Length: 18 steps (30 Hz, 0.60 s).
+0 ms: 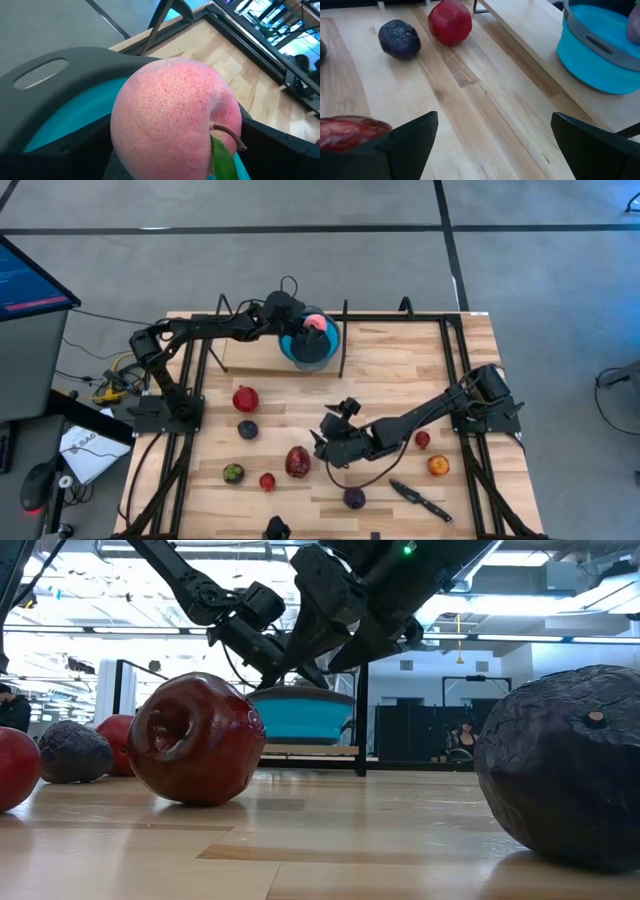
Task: Pick & Place Fruit
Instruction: Put the pink peach into the blue strainer bowl on the shelf
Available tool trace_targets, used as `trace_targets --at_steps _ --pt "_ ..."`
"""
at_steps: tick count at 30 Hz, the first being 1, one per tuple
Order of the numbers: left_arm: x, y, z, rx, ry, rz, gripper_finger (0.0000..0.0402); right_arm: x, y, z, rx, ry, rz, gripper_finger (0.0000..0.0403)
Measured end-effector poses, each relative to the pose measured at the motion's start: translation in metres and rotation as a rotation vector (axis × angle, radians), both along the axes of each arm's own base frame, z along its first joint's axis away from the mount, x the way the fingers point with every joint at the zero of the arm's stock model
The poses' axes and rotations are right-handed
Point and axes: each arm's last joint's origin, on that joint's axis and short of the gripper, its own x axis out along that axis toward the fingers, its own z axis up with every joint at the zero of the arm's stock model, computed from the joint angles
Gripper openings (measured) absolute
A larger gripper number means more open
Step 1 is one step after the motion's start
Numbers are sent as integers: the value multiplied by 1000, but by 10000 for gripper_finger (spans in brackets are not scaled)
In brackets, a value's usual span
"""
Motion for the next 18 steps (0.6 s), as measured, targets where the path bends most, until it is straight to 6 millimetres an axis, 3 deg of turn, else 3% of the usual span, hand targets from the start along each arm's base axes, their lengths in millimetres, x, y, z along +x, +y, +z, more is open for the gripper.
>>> trace_targets --at_steps 12,18 --pt "2 2 4 24 -35 23 365 0 1 0 5 -4 -1 383" --pt "2 0 4 -46 -71 -84 365 0 1 0 6 -7 -1 383"
